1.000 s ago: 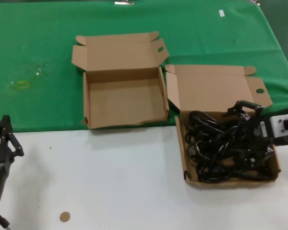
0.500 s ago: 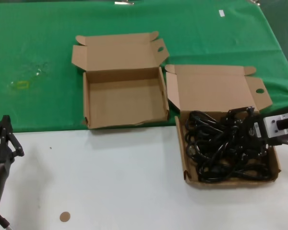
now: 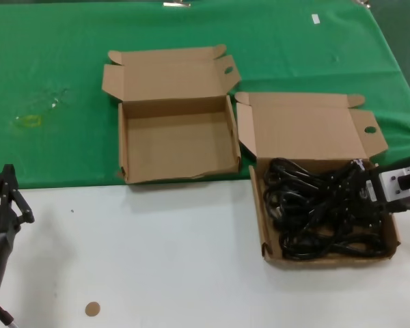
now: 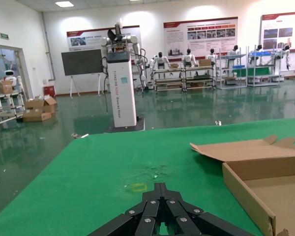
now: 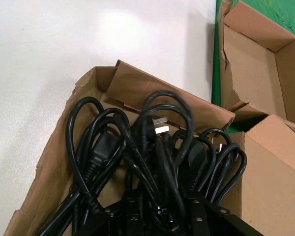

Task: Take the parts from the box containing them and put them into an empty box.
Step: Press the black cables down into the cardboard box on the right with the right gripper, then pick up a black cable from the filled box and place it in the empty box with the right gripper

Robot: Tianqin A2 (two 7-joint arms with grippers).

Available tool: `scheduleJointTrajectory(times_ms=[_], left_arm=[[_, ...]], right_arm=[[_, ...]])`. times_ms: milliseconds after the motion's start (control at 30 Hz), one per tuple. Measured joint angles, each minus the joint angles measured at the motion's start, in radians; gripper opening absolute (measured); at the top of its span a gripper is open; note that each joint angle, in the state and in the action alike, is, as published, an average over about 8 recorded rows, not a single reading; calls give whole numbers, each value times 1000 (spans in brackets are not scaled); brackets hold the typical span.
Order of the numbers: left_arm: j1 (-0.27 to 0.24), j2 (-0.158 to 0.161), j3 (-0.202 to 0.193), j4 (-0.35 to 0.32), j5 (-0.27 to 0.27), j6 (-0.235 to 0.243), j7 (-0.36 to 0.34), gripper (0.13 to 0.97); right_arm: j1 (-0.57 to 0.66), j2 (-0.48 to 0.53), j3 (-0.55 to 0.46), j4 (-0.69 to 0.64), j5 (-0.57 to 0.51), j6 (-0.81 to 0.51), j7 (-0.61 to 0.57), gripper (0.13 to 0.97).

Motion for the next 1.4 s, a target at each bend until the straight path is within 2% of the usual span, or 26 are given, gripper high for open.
scheduleJointTrajectory(times_ms=[100,367,800,1067,1400], left_arm=[[0,0,0,0,0,0,0,144],[0,0,0,0,0,0,0,144],[0,0,0,0,0,0,0,144],[0,0,0,0,0,0,0,144],[0,0,0,0,0,0,0,144]], right_arm=[[-3,6,2,12,-3,-1,4,349],[-15,37,14,87,-8,-13,48,242],[28,58,28,196,2,-83,205,236],[130,-27,5,139,-13,-99,250,234],[289,-230,-65,-71,-80,-50,207,234]])
